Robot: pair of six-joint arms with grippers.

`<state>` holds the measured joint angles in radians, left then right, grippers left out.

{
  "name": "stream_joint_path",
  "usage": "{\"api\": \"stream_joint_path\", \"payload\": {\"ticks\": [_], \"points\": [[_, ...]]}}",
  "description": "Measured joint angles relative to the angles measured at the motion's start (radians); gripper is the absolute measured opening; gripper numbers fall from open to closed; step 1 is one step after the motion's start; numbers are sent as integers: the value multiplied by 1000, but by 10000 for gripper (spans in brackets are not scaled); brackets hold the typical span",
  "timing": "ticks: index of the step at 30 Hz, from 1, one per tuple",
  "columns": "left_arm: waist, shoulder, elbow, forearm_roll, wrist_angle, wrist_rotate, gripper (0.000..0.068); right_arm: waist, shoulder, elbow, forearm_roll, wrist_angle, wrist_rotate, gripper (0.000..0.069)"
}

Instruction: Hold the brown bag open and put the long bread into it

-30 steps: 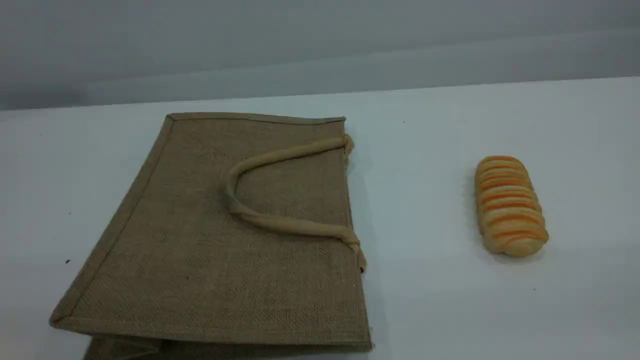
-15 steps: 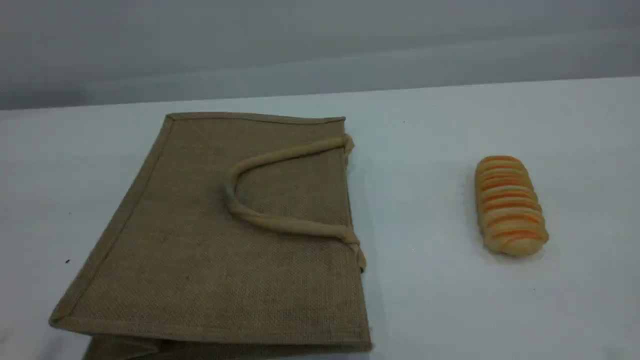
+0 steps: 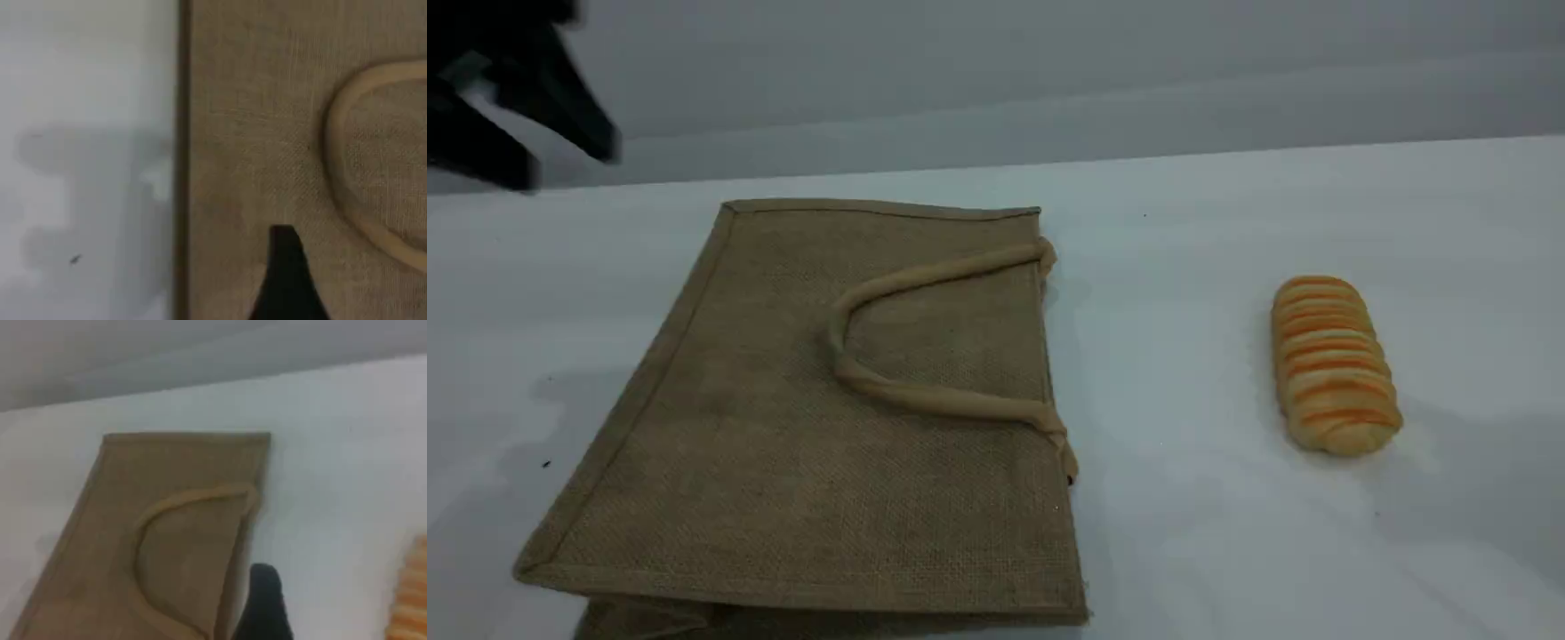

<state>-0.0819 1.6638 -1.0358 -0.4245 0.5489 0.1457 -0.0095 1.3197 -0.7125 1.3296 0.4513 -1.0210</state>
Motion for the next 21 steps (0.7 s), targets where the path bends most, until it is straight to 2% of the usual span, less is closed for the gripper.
{"api": "stream_joint_path", "payload": {"ticks": [3, 6, 12, 16, 21], "points": [[-2, 129, -53, -100, -5, 70, 438, 0, 94, -4, 109, 6, -97, 488], [-12, 225, -86, -156, -24, 88, 438, 0, 168, -4, 202, 22, -180, 488], [-69, 367, -155, -159, -15, 86, 438, 0, 233, -4, 312, 23, -292, 488], [-111, 437, -216, -159, -18, 68, 438, 0, 233, -4, 317, 27, -300, 488], [-129, 504, -283, -151, -30, 35, 438, 0, 232, -4, 317, 29, -302, 488]]}}
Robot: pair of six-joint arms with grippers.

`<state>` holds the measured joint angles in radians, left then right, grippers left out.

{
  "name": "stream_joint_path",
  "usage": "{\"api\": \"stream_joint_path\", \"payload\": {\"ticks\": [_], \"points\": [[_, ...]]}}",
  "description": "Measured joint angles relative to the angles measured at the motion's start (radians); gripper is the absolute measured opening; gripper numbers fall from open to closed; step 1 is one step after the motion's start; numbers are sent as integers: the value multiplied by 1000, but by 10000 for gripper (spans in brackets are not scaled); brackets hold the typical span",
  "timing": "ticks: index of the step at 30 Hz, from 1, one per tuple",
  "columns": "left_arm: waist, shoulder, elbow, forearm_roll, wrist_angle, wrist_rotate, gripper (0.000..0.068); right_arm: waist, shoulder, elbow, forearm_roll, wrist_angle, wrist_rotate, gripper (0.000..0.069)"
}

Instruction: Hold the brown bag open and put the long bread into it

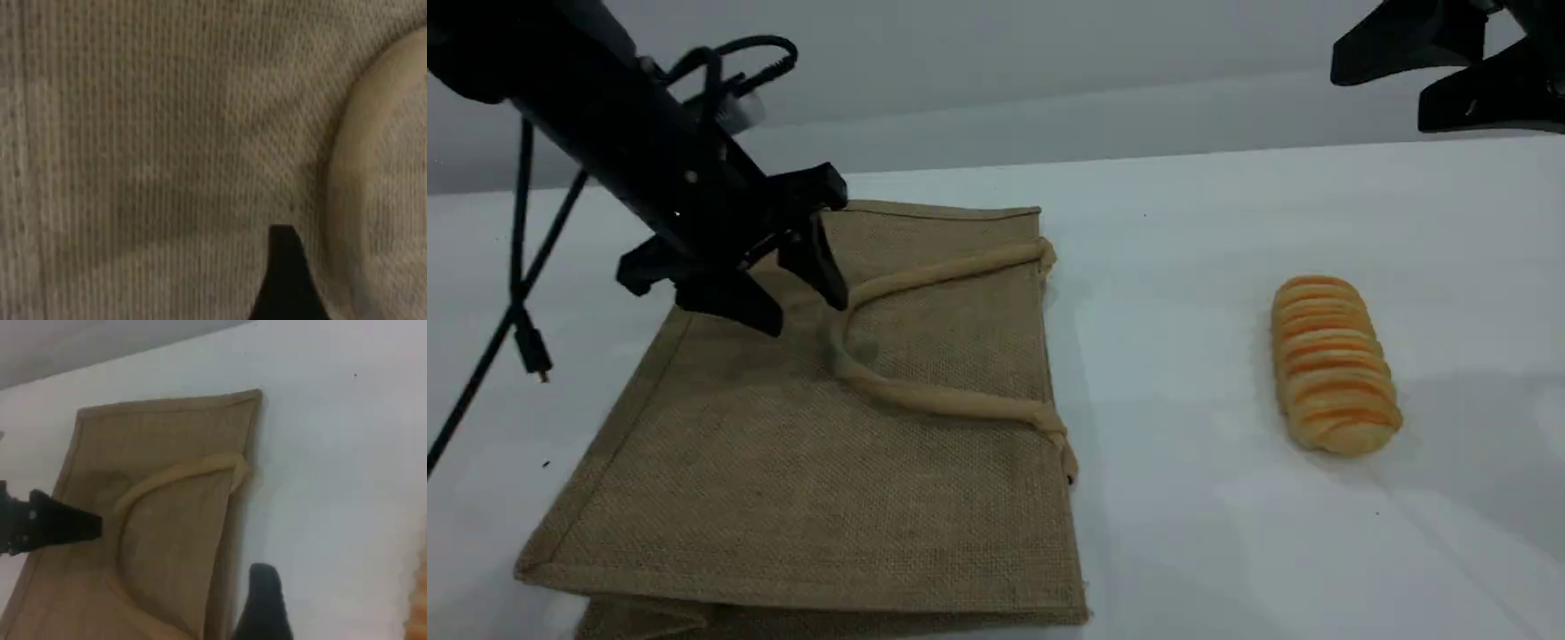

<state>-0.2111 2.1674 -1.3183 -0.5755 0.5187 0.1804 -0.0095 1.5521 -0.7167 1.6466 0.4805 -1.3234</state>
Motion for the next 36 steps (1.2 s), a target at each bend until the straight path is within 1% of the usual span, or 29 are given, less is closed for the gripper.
{"api": "stream_joint_path", "payload": {"ticks": [6, 8, 11, 17, 20, 21, 23, 26, 28, 33, 36], "points": [[-21, 57, -37, -1, -28, -14, 438, 0, 0, 0, 0, 0, -16, 488], [-22, 75, -51, -1, -30, -16, 438, 0, 0, 0, 0, 0, -18, 488], [-22, 96, -66, -1, -26, -47, 438, 0, 0, 0, 0, -3, -21, 488], [-22, 112, -66, -1, -37, -58, 425, 0, 0, 0, 0, -3, -24, 488], [-22, 113, -66, -1, -37, -63, 379, 0, 0, 0, 0, -3, -29, 488], [-22, 113, -66, -1, -37, -77, 351, 0, 0, 0, 0, -7, -36, 488], [-22, 113, -66, -1, -37, -105, 283, 0, 9, 0, 11, -7, -43, 488], [-22, 113, -65, -1, -37, -112, 153, 0, 36, 0, 32, -7, -51, 488], [-22, 114, -65, -5, -46, -112, 96, 0, 57, 0, 32, 1, -51, 488], [-22, 114, -65, -5, -52, -116, 92, 0, 100, 0, 43, 35, -87, 488], [-22, 114, -87, -4, -16, -116, 92, 0, 122, 0, 88, 30, -122, 488]]}}
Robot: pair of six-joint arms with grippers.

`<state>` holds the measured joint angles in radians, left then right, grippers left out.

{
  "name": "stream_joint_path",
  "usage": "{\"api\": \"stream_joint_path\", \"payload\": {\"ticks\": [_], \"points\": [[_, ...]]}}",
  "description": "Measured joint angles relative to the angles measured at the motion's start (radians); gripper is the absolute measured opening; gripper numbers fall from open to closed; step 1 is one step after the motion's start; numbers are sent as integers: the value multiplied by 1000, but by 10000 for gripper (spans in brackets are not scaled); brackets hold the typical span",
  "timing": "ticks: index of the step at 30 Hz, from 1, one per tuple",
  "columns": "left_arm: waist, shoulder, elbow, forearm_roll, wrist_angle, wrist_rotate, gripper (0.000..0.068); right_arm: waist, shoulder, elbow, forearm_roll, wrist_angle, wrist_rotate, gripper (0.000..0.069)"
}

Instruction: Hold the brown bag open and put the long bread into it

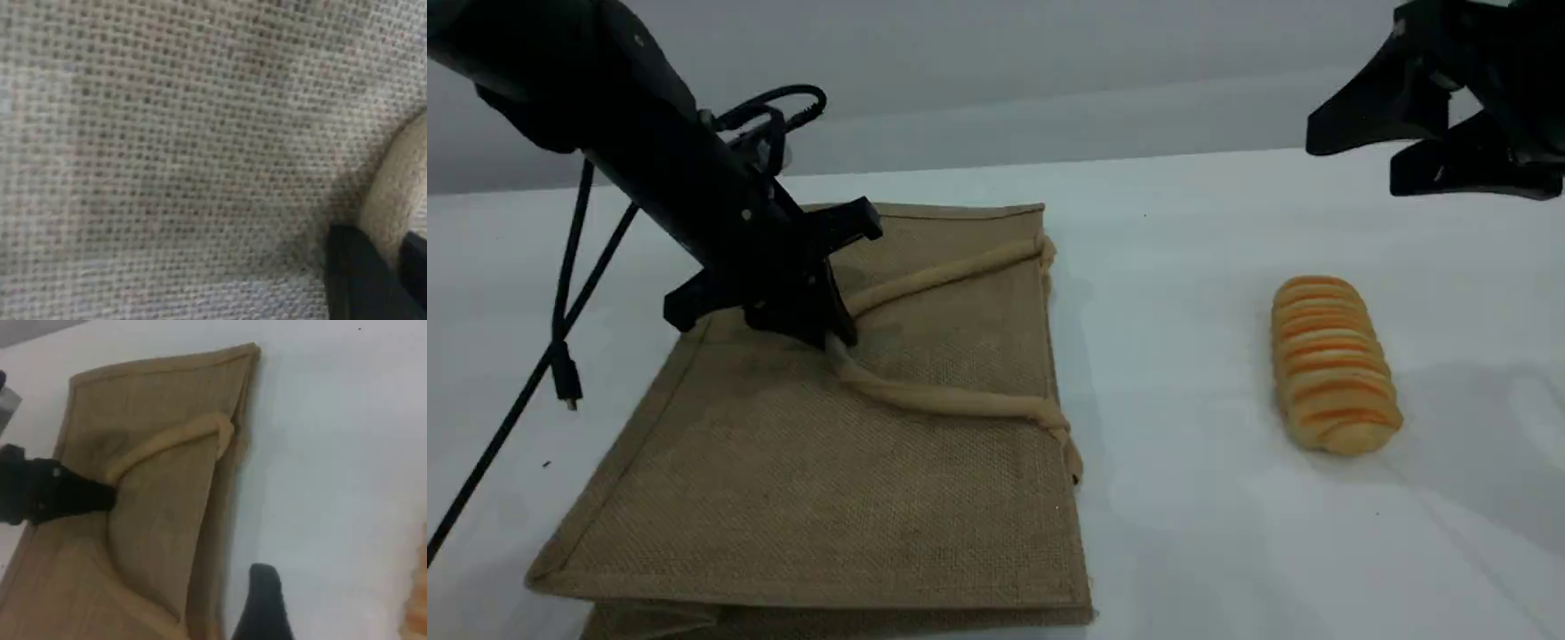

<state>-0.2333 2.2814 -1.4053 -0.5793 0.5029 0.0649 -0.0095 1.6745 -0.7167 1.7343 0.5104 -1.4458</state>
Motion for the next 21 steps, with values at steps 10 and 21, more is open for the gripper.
{"api": "stream_joint_path", "payload": {"ticks": [10, 21], "points": [[0, -90, -219, 3, 309, 55, 92, 0, 124, 0, 12, -59, -107, 488], [1, -291, -508, 20, 711, 230, 92, 0, 145, -39, 12, -137, -125, 488]]}}
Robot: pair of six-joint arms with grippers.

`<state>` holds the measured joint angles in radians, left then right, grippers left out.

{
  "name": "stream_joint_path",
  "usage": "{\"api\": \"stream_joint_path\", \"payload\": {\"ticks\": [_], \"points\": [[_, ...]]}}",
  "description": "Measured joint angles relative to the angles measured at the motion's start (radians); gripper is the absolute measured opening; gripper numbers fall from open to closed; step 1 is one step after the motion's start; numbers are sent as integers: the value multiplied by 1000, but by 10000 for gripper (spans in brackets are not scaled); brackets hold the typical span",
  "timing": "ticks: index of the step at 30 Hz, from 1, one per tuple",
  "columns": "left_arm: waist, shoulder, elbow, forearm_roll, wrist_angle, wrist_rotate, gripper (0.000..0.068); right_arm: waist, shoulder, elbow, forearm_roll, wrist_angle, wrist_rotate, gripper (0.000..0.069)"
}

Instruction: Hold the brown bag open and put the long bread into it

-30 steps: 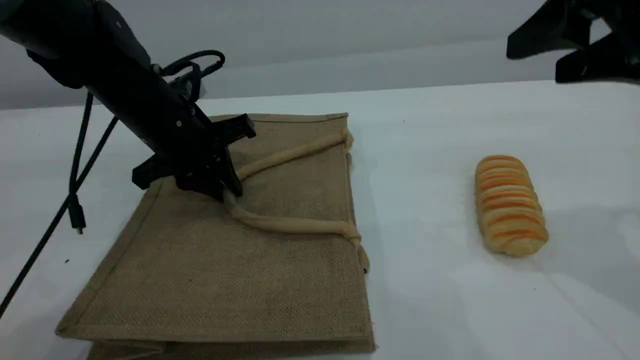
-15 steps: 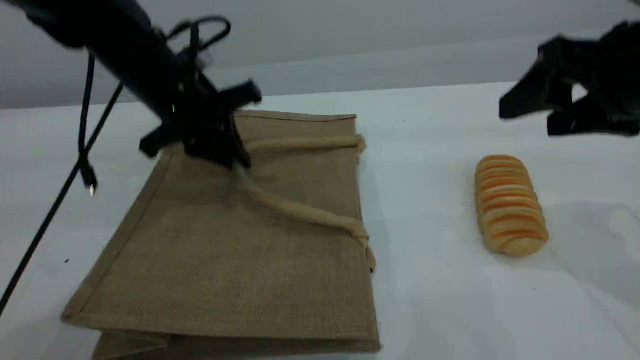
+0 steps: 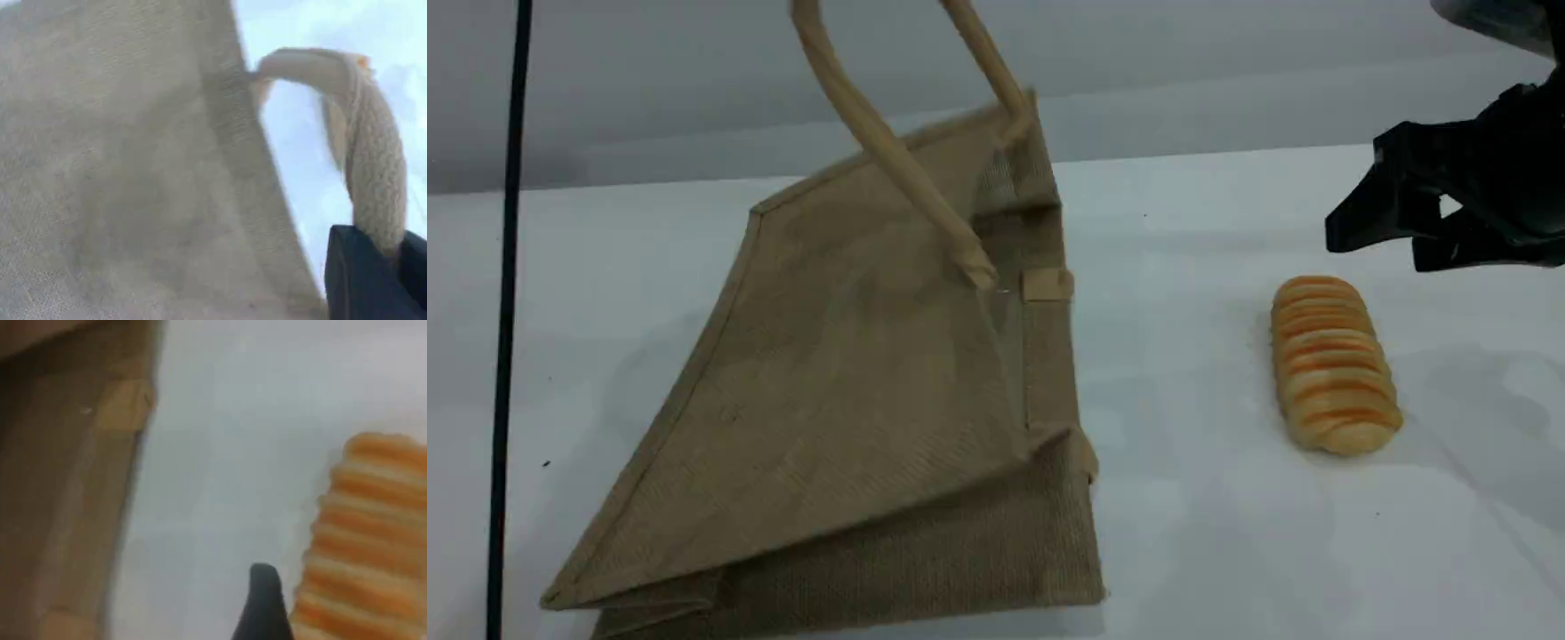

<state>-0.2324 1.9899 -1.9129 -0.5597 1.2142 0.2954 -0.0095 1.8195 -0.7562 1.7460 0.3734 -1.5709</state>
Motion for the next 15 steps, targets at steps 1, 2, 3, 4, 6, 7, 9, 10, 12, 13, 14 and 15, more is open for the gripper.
{"api": "stream_joint_path", "payload": {"ticks": [1, 2, 3, 4, 6, 7, 9, 10, 12, 13, 14, 15], "points": [[0, -9, -25, 0, 12, 13, 92, 0, 0, 0, 0, 1, 0, 488], [0, -21, -51, 3, 14, 15, 92, 0, 0, 0, 0, 1, 0, 488], [0, -35, -75, 15, 15, 16, 92, 0, 0, 0, -1, 1, 0, 488], [0, -50, -93, 26, 15, 28, 92, 0, 0, 0, -1, 1, 0, 488], [0, -77, -118, 44, 15, 65, 92, 0, 0, 0, -1, 1, 0, 488], [0, -90, -119, 45, 15, 85, 92, 0, 0, 0, -1, 1, 0, 488], [0, -107, -118, 37, 15, 108, 92, 0, 0, 0, -1, 1, 0, 488], [0, -112, -118, 33, 15, 115, 92, 0, 0, 0, -1, 1, 0, 488], [0, -117, -117, 29, 13, 121, 92, 0, 2, 0, -1, 0, 0, 488], [0, -118, -117, 29, 12, 121, 92, 0, 7, 0, -1, 0, 0, 488], [0, -119, -117, 29, 12, 121, 92, 0, 15, 0, -1, 0, 0, 488], [0, -119, -117, 29, 12, 121, 92, 0, 24, 0, -1, -2, 0, 488]]}}
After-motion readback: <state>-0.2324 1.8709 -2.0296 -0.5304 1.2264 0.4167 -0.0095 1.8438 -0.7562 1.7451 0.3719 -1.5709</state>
